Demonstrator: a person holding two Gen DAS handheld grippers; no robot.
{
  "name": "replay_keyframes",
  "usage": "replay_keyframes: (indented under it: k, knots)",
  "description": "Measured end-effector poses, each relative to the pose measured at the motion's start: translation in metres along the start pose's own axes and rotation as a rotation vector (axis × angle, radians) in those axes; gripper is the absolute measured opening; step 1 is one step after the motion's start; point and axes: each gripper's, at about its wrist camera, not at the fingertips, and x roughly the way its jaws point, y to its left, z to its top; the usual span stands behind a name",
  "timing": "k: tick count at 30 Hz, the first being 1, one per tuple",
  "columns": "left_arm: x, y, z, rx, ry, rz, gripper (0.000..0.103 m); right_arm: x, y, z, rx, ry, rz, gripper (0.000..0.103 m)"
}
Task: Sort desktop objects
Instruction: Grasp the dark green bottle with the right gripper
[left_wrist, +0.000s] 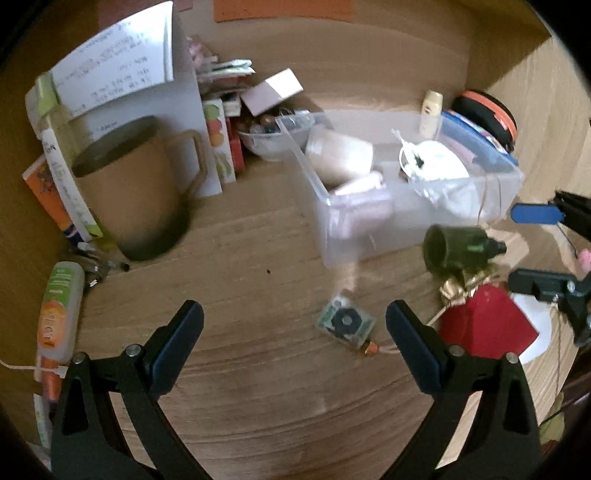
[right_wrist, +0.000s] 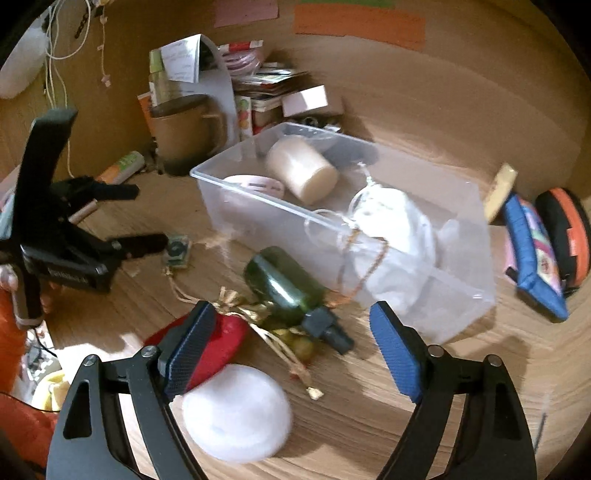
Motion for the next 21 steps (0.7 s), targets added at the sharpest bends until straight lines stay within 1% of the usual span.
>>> replay_keyframes:
  k: [3,8,11,14,16,18,21]
  knots:
    - [0.003,-0.001,-0.003,0.014,0.003,-0.020,0.100,0.006,0.003,0.004,0.005,0.020,0.048,0.066]
    - [0.005,-0.003,-0.002,0.033,-0.001,-0.067,0.100,0.020,0.006,0.012,-0.015,0.051,0.028,0.064]
    - [0.007,-0.003,-0.001,0.039,-0.005,-0.065,0.100,0.031,0.007,0.016,-0.025,0.078,0.025,0.061]
    - [0.011,-0.002,0.001,0.033,0.000,-0.062,0.100,0.041,0.006,0.017,-0.029,0.106,0.024,0.061]
    - [0.013,-0.002,0.001,0.033,0.004,-0.070,0.096,0.047,0.004,0.018,-0.023,0.120,0.036,0.061]
    - [0.016,-0.004,0.001,0.041,0.017,-0.084,0.085,0.052,0.003,0.018,-0.022,0.132,0.041,0.061]
    - [0.020,-0.005,0.001,0.047,0.041,-0.103,0.079,0.058,0.004,0.019,-0.030,0.141,0.041,0.060]
